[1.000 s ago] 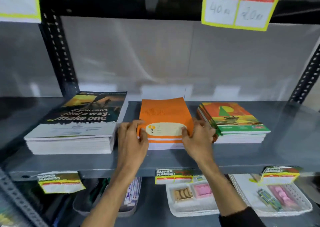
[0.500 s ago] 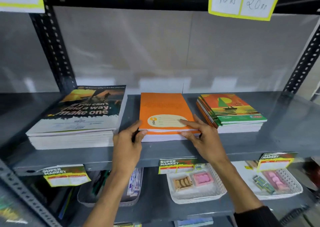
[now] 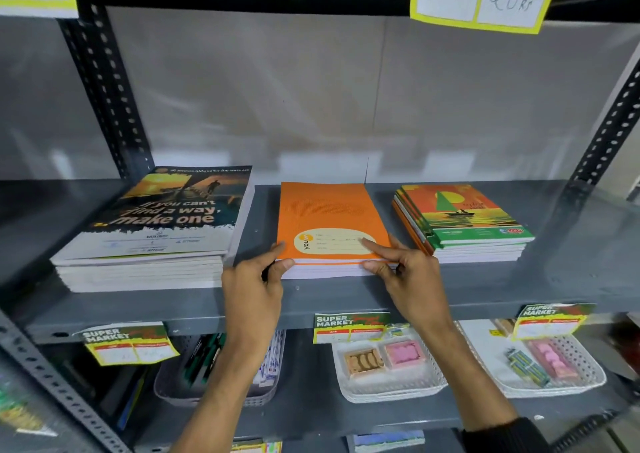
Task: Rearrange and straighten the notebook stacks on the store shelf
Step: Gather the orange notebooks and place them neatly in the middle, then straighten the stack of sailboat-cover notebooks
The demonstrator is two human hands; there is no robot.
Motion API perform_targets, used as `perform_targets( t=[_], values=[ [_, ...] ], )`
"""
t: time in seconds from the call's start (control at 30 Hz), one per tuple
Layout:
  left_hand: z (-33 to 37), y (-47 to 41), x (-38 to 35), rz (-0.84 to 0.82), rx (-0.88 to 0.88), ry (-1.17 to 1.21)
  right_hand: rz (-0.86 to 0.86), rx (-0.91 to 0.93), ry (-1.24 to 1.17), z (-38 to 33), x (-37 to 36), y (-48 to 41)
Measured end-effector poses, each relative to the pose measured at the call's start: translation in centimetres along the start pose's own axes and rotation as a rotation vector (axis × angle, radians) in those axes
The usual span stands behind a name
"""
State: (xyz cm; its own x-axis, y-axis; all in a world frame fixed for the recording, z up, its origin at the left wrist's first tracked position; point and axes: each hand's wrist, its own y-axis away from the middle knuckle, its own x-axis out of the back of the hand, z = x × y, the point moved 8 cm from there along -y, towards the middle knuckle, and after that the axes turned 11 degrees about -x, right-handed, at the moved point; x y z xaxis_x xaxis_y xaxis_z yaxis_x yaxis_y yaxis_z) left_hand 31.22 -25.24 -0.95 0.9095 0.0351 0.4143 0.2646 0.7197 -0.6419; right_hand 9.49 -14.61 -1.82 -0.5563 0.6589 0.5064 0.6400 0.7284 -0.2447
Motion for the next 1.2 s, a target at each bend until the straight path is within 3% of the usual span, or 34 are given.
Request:
perform_targets(
  t=[0.47,0.63,0.77,1.0,1.2],
  values=[
    [-0.1,0.1,-0.1,0.054,-0.01,0.042,0.063,-0.012,-0.009,0.0,0.0,0.5],
    [1.6,0.5,-0.4,0.078,-0.167,0.02,0.089,0.07,0.122,-1.0,0.4,0.8],
    [7.3,-0.2,-3.6,0.066,-0.261,0.095,0.235,0.216,0.103,-2.0,6.0,1.1],
    [15.7,-1.9,-13.8,-0.102,-0.317,0.1,0.394,0.083,0.192,3.7,16.9,-3.9],
    [15.0,-1.0,-19.9,-0.153,-0.26,-0.072,0.212,-0.052,0.12,9.9,18.6,-6.9]
  ],
)
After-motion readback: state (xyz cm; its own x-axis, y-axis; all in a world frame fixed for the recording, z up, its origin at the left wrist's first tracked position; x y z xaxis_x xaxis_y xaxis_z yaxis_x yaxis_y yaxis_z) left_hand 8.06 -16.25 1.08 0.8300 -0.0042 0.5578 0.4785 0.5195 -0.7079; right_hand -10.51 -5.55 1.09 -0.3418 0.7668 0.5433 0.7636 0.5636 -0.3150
